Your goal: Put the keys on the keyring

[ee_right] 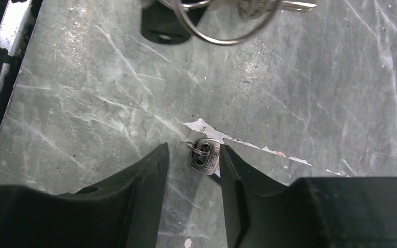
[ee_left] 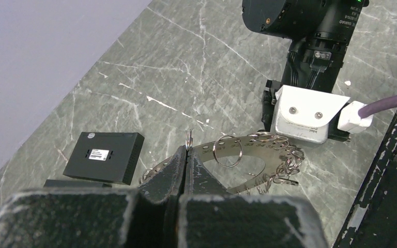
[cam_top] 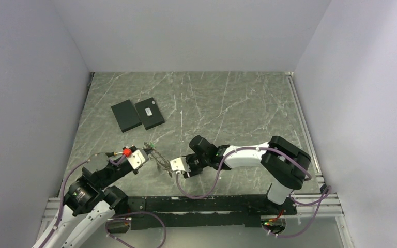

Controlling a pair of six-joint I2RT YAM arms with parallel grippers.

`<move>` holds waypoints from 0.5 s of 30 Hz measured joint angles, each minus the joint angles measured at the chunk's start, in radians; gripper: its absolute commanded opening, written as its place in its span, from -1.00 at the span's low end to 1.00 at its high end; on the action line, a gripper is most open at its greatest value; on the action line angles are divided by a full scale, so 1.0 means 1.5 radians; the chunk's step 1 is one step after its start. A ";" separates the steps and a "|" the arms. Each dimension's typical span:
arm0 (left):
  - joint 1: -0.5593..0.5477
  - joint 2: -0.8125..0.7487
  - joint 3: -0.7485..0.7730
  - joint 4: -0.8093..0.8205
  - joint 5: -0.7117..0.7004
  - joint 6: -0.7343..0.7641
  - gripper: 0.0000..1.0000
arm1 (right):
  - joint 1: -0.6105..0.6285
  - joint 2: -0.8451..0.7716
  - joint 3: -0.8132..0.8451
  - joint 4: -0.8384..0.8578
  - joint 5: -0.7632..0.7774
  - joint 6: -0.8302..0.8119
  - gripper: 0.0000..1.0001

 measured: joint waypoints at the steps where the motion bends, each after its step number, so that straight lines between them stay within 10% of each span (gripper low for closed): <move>1: 0.000 0.000 0.000 0.001 -0.001 0.000 -1.00 | 0.000 0.002 0.001 0.000 -0.001 -0.001 -0.18; 15: 0.000 -0.002 0.000 0.001 -0.008 -0.002 -1.00 | 0.001 0.022 0.027 -0.021 -0.002 -0.017 -0.37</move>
